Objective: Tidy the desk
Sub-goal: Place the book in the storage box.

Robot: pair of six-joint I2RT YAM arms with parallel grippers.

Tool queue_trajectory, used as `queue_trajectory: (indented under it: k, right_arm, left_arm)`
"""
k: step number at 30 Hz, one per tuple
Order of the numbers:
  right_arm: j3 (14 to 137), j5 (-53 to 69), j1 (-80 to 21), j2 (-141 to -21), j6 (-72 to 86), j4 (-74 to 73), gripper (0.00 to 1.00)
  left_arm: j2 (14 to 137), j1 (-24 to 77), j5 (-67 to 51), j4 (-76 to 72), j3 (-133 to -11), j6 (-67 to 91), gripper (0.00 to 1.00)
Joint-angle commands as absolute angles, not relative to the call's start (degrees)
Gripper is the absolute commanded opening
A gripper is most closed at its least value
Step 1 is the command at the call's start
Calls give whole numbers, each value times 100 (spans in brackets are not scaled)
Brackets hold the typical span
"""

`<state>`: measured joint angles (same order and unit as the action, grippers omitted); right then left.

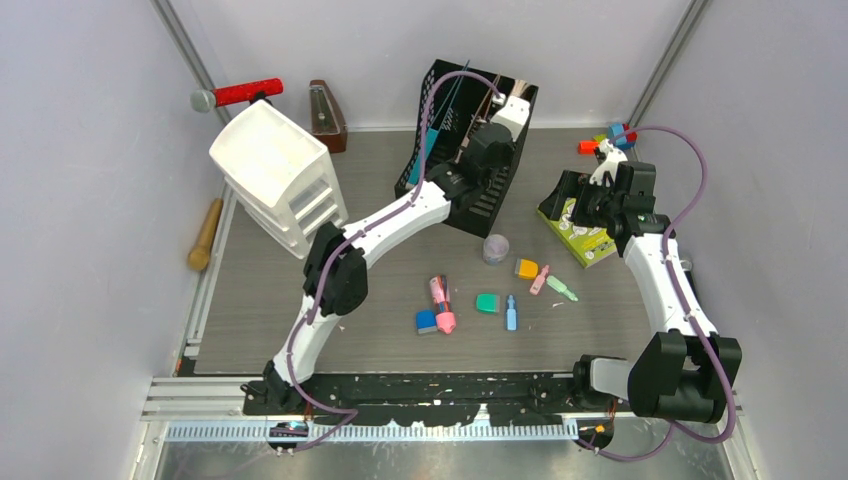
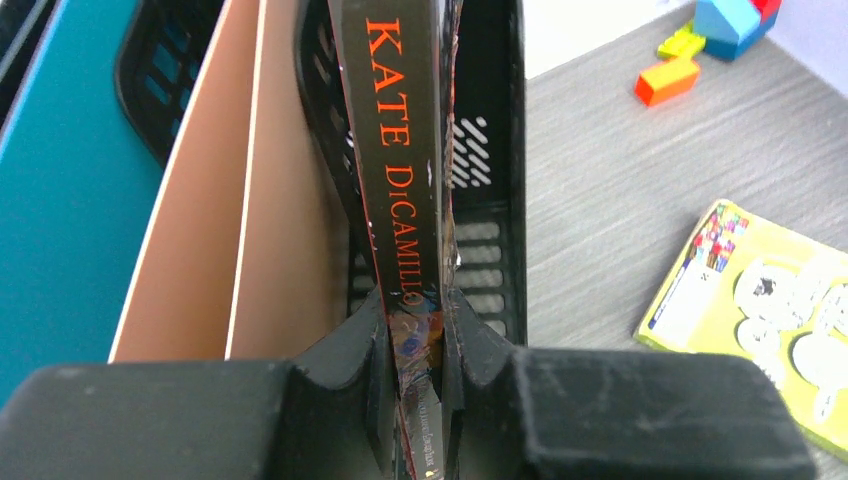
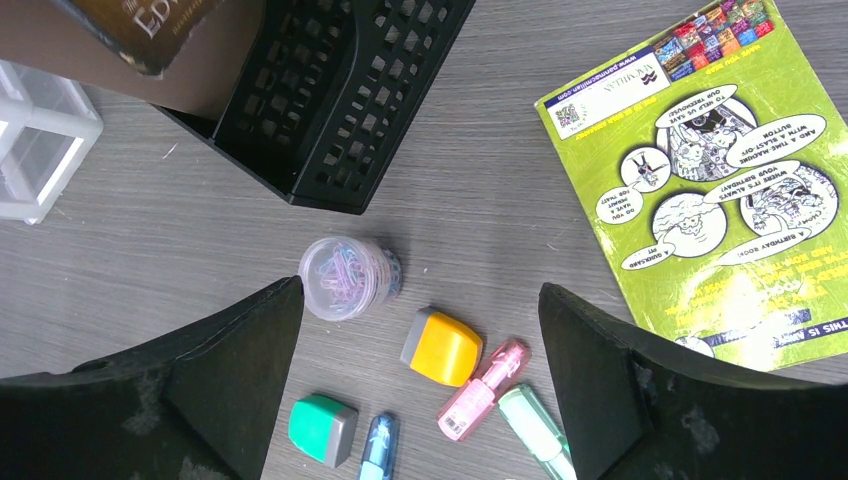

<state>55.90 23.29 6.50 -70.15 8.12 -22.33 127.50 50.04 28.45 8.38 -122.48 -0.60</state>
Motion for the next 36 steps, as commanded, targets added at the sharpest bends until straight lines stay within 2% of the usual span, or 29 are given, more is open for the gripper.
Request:
queue_trajectory:
  k: [1,6,15,29,36]
  right_arm:
    - [5739,2395,667,-7029,743,-2124,94]
    - [5739,2396,668,-7067,726,-2127,94]
    - [5766,2384,668,-7137,678,-2166,94]
    - [5794,2415,668,-7190,612,-2214,94]
    - [5859,2467,668,-7327,560,-2311,94]
  left_arm:
    - [12734,4800,2567,-294,-12318,227,0]
    - [12873,4651,2100,-197,-12270,577,0]
    - [13052,4649,1952,-308,-11926,589,0]
    - [13173,4641,2025,-799,-11465,126,0]
    - [13026,4652,2445,-317,-11579,216,0]
